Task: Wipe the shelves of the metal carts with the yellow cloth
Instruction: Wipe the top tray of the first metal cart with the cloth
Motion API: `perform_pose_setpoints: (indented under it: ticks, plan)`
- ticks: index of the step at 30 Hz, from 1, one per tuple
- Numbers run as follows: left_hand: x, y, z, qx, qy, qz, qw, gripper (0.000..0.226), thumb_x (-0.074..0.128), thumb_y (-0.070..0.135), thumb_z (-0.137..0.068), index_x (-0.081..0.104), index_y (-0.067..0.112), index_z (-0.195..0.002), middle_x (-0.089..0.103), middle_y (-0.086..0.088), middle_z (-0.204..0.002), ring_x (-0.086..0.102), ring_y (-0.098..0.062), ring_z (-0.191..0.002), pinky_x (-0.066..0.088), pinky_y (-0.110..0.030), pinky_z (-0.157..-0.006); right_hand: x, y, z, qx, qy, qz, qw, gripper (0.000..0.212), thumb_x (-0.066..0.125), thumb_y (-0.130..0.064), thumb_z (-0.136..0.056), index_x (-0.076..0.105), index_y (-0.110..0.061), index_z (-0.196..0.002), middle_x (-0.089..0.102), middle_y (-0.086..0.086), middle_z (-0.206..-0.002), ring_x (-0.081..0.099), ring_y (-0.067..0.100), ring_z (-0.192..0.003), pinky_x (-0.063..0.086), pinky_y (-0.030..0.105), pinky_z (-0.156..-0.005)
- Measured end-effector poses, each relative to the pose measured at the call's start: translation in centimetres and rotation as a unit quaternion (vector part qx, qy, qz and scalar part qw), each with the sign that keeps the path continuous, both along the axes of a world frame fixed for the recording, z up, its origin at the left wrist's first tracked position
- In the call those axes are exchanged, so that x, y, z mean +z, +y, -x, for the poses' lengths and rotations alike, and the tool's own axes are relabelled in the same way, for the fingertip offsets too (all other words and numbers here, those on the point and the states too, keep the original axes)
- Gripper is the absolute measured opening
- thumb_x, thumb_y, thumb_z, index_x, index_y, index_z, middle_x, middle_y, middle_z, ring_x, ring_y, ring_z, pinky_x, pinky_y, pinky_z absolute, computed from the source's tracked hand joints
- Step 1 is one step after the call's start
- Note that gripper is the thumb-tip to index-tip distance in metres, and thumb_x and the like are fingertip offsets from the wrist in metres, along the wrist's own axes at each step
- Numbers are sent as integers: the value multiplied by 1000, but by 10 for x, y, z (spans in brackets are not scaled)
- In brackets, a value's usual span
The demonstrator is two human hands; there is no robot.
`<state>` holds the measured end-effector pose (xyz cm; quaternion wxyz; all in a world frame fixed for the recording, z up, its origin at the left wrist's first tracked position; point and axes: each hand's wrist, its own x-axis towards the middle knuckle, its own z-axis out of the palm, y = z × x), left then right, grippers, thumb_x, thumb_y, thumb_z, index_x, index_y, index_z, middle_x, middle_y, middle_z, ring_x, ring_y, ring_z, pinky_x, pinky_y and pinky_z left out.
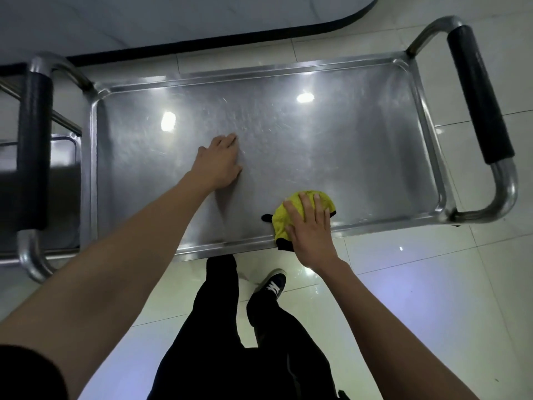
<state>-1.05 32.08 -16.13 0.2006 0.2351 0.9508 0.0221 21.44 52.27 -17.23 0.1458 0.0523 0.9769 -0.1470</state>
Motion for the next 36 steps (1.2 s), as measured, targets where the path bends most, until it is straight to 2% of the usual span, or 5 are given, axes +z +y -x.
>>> perform_pose_setpoints:
  ticks: [5,11,16,23,36]
  plan:
    - [-6,-22,7,51,13,-18,998,64,59,59,-88,40,35,-144,22,-11,-160,18,-37,-147,25,-64,-112,0,-20,52,-22,21,-17,999,52,37,-33,-103,23,-32,-153,8,8,-164,-3,38,-150,9,61,-118]
    - [-15,-49,7,72,26,-60,995,86,64,67,-77,41,22,-147,27,0,-159,23,-25,-143,25,-53,-111,-2,-40,164,-50,39,-28,998,50,36,-35,-103,30,-31,-152,13,9,-163,2,38,-150,5,58,-119]
    - [-18,-62,4,109,28,-60,992,78,61,74,-76,39,43,-144,20,-4,-160,10,-31,-148,11,-70,-112,-8,-54,272,-72,45,-31,996,52,36,-36,-103,25,-30,-154,13,10,-163,3,39,-149,4,58,-119]
    - [-14,-61,7,103,-7,-53,993,75,51,74,-83,32,43,-149,10,-5,-164,1,-35,-151,8,-76,-108,-5,-74,365,-111,50,-19,992,56,36,-35,-102,21,-29,-156,8,9,-164,0,40,-150,6,61,-117]
    - [-15,-71,13,89,-27,-63,994,80,55,72,-83,24,46,-152,2,0,-167,-4,-30,-153,2,-74,-111,-7,-70,314,-46,56,-39,997,50,37,-37,-103,31,-29,-152,16,7,-163,5,36,-150,5,52,-121]
